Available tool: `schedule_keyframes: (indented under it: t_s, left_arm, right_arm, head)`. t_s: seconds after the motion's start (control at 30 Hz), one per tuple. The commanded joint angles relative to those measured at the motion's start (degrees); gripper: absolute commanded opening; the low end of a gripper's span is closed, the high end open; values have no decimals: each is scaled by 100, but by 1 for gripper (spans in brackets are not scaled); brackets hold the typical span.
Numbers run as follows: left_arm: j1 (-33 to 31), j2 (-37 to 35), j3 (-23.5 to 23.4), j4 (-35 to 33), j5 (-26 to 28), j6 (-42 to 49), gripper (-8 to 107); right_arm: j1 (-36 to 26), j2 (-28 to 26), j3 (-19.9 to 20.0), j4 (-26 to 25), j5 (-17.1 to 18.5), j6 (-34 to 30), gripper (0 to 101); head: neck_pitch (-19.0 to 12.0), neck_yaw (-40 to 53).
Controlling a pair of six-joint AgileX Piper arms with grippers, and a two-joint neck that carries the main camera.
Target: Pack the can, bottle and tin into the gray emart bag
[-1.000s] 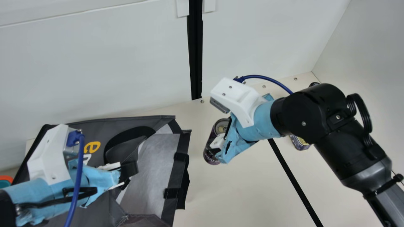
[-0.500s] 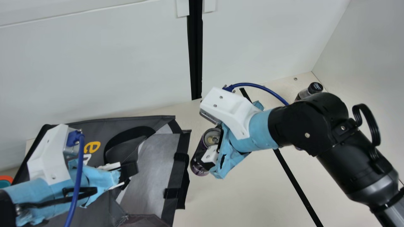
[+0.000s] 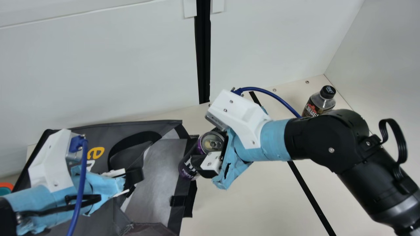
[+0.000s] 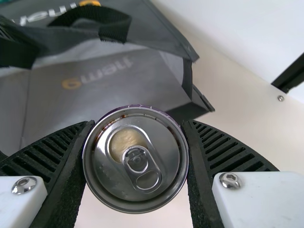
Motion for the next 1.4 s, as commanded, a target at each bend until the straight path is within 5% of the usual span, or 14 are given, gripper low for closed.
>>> schedule_keyframes:
  t_s: [0.0, 1.37]
  left_arm:
    - [0, 0, 0, 0, 0, 0, 10]
    - [0, 0, 0, 0, 0, 0, 10]
  right_arm:
    - [-11, -23, 60, 190, -113, -74, 0]
    - [270, 178, 1525, 2776, -1648, -2162, 0]
  head:
    - [-139, -5]
    - [-139, -5]
